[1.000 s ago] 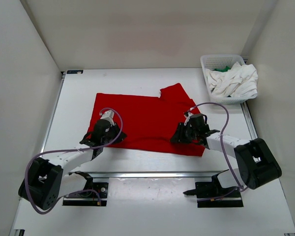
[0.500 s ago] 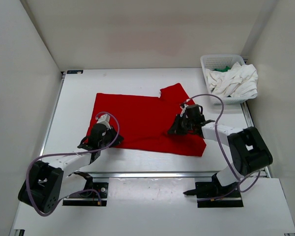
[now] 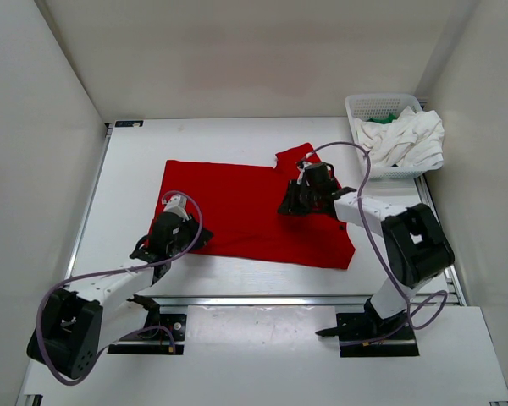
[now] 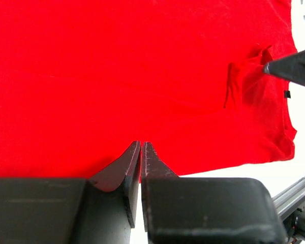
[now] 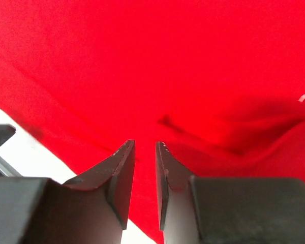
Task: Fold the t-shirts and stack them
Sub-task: Fold the flattened tshirt in 1/3 of the way
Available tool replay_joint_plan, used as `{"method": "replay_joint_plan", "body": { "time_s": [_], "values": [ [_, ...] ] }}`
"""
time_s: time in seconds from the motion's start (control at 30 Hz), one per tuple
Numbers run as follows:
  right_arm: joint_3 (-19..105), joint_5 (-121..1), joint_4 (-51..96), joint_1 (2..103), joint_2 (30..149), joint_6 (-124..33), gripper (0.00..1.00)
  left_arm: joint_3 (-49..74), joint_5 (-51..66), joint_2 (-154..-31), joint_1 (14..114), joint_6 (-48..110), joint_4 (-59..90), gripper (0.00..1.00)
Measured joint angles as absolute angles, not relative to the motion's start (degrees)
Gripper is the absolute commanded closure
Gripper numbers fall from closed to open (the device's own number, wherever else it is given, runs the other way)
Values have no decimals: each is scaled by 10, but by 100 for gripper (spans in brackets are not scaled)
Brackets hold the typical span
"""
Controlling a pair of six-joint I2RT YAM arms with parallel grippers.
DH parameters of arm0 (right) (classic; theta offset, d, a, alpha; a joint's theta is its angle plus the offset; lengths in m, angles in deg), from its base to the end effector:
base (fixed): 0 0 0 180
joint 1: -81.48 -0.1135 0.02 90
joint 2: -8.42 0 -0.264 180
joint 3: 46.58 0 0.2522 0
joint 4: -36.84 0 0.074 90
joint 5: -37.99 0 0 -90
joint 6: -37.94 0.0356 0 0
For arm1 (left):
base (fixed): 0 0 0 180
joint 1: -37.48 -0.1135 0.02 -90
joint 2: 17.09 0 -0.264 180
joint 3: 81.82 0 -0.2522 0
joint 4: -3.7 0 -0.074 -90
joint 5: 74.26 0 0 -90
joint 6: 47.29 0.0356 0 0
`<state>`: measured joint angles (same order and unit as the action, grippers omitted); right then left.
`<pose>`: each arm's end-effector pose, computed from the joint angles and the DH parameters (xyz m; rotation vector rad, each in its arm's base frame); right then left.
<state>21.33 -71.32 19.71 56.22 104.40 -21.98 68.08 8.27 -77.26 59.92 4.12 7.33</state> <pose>0.3078 0.1582 0.1810 -0.0691 2.4731 0.8442 0.1811 -0.0798 0.1555 -0.2383 2.2393 -0.7380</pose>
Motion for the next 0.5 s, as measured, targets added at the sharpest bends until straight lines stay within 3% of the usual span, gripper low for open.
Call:
{"method": "replay_joint_plan", "body": {
  "time_s": [0.13, 0.23, 0.5],
  "values": [
    [133, -688, 210, 528, 950, -222, 91, 673, 91, -774, 624, 44, 83, 85],
    [93, -684, 221, 522, 919, -220, 95, 661, 97, -789, 650, 45, 82, 85],
    [127, -680, 223, 560, 1030, -236, 100, 649, 100, -870, 656, 47, 64, 87]
  ]
}}
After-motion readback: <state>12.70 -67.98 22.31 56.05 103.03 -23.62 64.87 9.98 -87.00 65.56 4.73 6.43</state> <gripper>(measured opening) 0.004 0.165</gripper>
